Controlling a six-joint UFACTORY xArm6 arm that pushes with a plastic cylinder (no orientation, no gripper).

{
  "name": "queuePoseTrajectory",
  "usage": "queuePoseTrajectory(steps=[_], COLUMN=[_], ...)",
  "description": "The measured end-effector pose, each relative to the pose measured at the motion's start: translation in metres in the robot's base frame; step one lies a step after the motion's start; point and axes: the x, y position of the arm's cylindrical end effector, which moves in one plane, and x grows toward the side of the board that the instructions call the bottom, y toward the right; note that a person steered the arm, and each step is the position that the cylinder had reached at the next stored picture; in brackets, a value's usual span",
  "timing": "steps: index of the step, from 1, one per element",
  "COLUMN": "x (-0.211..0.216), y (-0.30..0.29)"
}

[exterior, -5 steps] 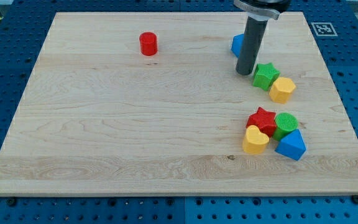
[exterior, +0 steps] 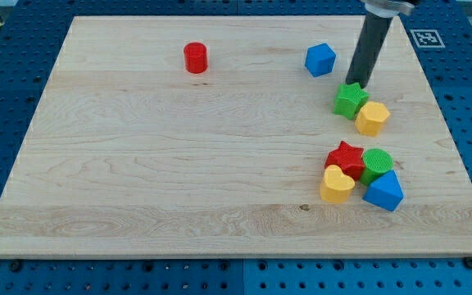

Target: Place the green star at the left side of the yellow hexagon

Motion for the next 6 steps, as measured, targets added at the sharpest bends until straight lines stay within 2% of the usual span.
queuePoseTrajectory(steps=[2, 3, 5, 6], x=[0.0, 0.0, 0.009, 0.033], y=[-0.014, -0.058, -0.05, -0.05])
